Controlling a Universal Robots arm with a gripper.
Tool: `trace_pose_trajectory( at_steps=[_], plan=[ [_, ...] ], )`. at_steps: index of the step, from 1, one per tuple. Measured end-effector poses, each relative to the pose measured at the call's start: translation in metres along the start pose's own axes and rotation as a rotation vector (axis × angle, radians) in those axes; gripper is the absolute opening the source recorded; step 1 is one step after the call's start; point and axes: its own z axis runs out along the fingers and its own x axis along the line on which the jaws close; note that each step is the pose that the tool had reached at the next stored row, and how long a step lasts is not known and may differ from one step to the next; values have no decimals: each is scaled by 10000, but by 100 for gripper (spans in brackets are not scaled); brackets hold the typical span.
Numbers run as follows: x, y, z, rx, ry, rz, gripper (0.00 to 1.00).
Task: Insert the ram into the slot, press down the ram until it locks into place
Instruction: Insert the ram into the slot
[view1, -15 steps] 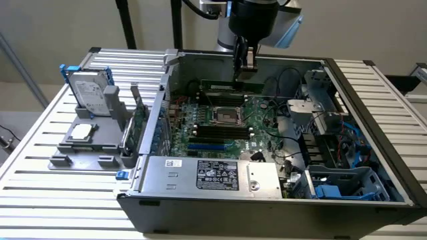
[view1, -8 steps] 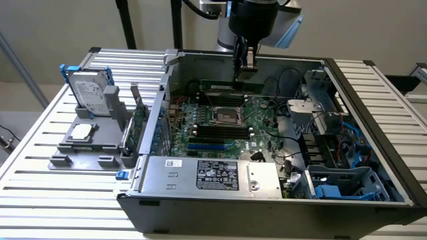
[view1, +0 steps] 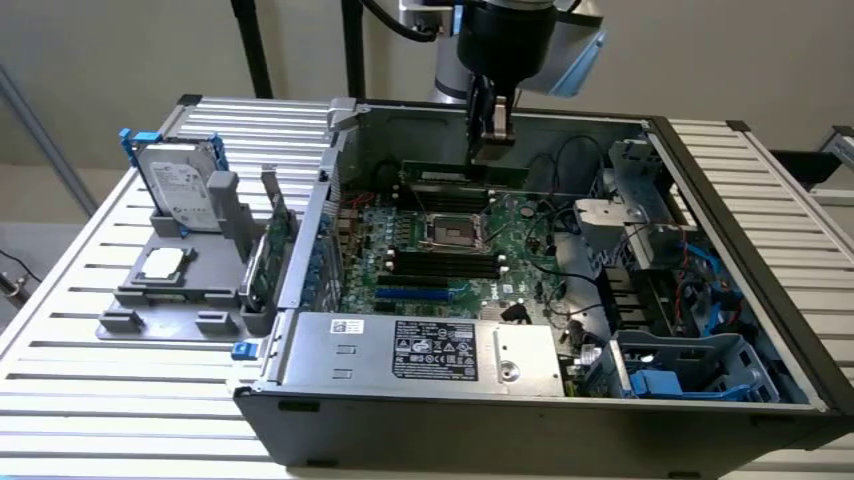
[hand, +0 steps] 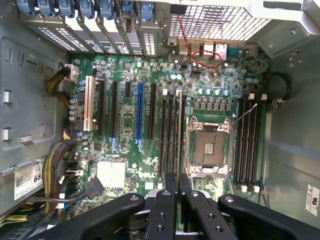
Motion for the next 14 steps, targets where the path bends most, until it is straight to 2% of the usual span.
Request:
trace_pose_trajectory(
  at_steps=[14],
  plan=[
    [3,16,256,8,-1,-5,13]
  ],
)
